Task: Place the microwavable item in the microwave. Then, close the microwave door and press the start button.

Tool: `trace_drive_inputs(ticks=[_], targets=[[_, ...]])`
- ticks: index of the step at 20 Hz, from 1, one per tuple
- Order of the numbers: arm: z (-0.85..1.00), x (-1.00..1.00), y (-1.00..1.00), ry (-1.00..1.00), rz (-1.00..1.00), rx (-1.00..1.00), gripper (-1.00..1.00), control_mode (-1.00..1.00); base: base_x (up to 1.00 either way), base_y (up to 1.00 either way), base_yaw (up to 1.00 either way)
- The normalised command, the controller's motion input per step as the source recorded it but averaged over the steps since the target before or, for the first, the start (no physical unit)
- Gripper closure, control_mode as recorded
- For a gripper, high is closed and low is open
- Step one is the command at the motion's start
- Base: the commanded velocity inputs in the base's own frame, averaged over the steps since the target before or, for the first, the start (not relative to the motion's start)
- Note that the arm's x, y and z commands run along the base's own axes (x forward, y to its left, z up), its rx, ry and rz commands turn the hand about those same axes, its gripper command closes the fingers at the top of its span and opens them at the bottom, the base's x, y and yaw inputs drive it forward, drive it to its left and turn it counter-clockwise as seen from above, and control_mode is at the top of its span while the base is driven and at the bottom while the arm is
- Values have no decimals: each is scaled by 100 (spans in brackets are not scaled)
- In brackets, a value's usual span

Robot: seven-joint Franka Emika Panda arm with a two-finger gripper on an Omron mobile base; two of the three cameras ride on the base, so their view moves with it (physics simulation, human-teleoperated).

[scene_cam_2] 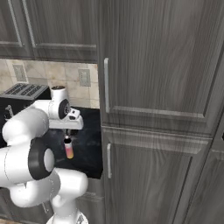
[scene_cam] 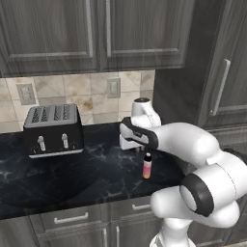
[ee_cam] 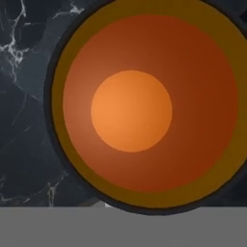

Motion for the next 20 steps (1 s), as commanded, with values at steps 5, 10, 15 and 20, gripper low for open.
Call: trace_drive_inputs(ticks=[5, 10, 15, 20], targets=[[100, -15, 0, 0, 0, 0, 100, -100, 0, 0, 0], [88, -49, -2, -6, 0, 0, 100, -100, 0, 0, 0], [85, -76, -5, -14, 0, 0, 100, -100, 0, 0, 0], [71, -100, -16, -18, 0, 0, 100, -100, 0, 0, 0]])
